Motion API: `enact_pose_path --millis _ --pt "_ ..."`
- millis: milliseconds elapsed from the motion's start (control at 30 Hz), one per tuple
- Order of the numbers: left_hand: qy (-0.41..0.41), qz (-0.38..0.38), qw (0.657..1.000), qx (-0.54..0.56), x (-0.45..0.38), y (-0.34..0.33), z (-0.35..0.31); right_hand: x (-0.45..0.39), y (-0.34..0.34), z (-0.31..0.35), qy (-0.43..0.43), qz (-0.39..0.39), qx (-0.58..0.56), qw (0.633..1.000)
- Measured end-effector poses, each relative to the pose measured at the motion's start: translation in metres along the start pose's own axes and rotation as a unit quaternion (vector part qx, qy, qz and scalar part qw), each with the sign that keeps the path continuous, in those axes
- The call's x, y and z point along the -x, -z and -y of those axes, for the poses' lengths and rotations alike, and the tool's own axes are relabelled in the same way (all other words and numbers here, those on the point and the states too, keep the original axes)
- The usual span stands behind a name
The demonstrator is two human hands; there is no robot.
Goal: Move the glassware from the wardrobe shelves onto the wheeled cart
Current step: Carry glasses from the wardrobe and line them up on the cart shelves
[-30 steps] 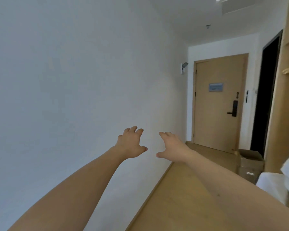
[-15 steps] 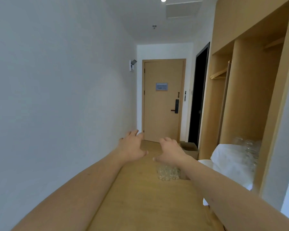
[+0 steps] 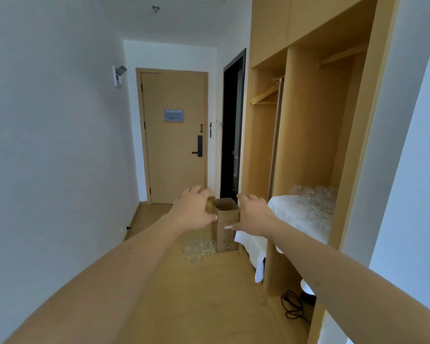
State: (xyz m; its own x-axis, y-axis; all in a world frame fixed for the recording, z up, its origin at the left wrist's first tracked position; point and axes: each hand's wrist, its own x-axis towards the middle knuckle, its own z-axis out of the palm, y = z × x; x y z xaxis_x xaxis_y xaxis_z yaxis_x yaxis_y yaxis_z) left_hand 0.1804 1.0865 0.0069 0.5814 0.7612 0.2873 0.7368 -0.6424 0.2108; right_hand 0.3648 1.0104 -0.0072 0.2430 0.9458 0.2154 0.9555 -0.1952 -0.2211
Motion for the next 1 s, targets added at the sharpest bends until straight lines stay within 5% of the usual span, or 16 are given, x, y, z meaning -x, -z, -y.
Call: enact_pose_path --millis 533,1000 --pt "-0.069 0.034 0.997 0.016 -0.104 -0.050 0.028 -0.088 -0.047 -0.040 -0.080 -0.013 -0.009 0.997" --pt "-0.113 0.057 0.992 -0.012 -0.293 -0.117 0.003 -0.243 -0.063 -0.150 -0.115 -0.013 -0.003 0.993"
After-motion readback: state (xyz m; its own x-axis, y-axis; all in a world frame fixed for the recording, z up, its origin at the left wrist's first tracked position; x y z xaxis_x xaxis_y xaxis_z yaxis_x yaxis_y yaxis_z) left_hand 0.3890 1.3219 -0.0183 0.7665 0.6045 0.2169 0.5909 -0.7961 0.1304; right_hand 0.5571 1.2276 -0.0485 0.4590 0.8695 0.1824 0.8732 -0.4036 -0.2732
